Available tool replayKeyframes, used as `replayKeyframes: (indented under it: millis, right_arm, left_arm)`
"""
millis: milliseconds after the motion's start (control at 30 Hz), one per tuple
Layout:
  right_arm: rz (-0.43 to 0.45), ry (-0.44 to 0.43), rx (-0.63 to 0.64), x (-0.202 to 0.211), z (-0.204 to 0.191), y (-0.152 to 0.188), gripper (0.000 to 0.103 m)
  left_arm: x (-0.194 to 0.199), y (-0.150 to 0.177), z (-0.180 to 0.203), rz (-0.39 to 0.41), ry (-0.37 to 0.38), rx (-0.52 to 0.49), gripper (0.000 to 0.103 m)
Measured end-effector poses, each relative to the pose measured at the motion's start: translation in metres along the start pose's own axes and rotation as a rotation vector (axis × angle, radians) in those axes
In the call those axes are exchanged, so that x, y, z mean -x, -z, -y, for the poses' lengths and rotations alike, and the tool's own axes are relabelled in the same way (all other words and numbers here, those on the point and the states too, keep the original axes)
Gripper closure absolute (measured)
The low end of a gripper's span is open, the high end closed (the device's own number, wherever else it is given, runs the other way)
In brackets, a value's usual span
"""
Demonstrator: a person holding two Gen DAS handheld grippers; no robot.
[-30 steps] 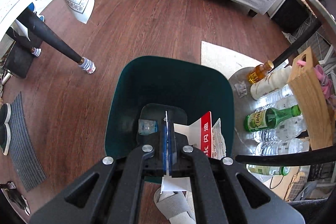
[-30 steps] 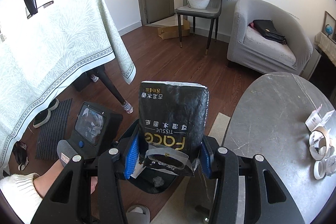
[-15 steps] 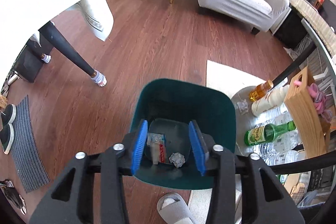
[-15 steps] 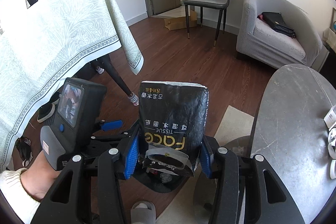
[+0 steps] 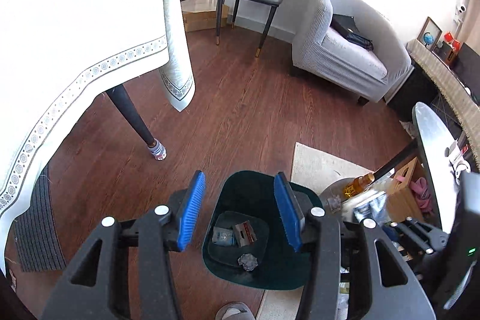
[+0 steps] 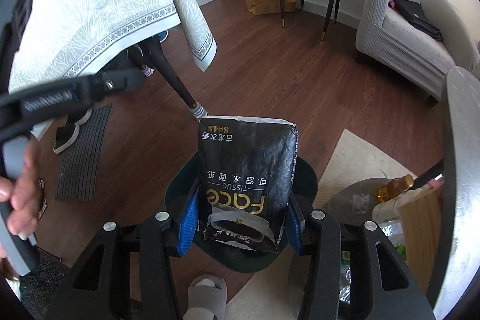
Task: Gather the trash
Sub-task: 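Open the right gripper over the bin to drop the tissue bag, then move both grippers back toward the remaining trash on the table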
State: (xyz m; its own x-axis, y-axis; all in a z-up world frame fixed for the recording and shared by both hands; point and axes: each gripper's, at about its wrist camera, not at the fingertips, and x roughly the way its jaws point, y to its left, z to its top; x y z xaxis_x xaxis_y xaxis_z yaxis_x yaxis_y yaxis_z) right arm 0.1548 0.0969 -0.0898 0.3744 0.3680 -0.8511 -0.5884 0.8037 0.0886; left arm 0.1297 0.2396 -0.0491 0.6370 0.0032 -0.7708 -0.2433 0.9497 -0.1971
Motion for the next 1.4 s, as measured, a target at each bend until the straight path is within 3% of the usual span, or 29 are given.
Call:
replayKeyframes:
  millis: [267, 333, 467, 600, 833, 1000, 1133, 1200, 1400]
  right_arm:
    - [-0.116, 0.013, 0.021, -0.05, -0.005, 0.014, 0.053]
    - [-0.138, 0.02, 0.031, -0.059, -0.008, 0.018, 0.053]
    - [-0.187, 0.081, 0.053, -0.076, -0.01, 0.026, 0.039]
    - [-0.2, 0.068, 0.041, -0.075, -0.008, 0.03, 0.038]
    - [-0.135, 0.037, 0.069, -0.051, -0.009, 0.025, 0.038]
    - [-0.073, -0.005, 0.088, -0.02, -0.013, 0.018, 0.038]
    - [-0.004, -0.022, 0.103, 0.014, -0.018, 0.013, 0.039]
    - [0.018, -0.031, 0.105, 0.029, -0.017, 0.013, 0.047]
    - [0.093, -0.018, 0.097, 0.074, -0.001, 0.016, 0.053]
  left_arm:
    - [0.03, -0.013, 0.022, 0.048, 0.052, -0.027, 0.07]
    - [0.033, -0.013, 0.03, 0.047, 0.066, -0.032, 0.071]
    - [0.04, -0.013, 0.04, 0.051, 0.084, -0.045, 0.071]
    - [0.047, -0.016, 0.046, 0.066, 0.096, -0.055, 0.071]
    - [0.061, -0.022, 0.05, 0.097, 0.092, -0.062, 0.071]
    - [0.072, -0.027, 0.055, 0.129, 0.105, -0.051, 0.061]
    - [0.078, -0.032, 0.06, 0.145, 0.124, -0.048, 0.06]
    - [0.083, -0.034, 0.064, 0.161, 0.134, -0.047, 0.058]
    - [0.09, -0.038, 0.082, 0.19, 0.166, -0.061, 0.055]
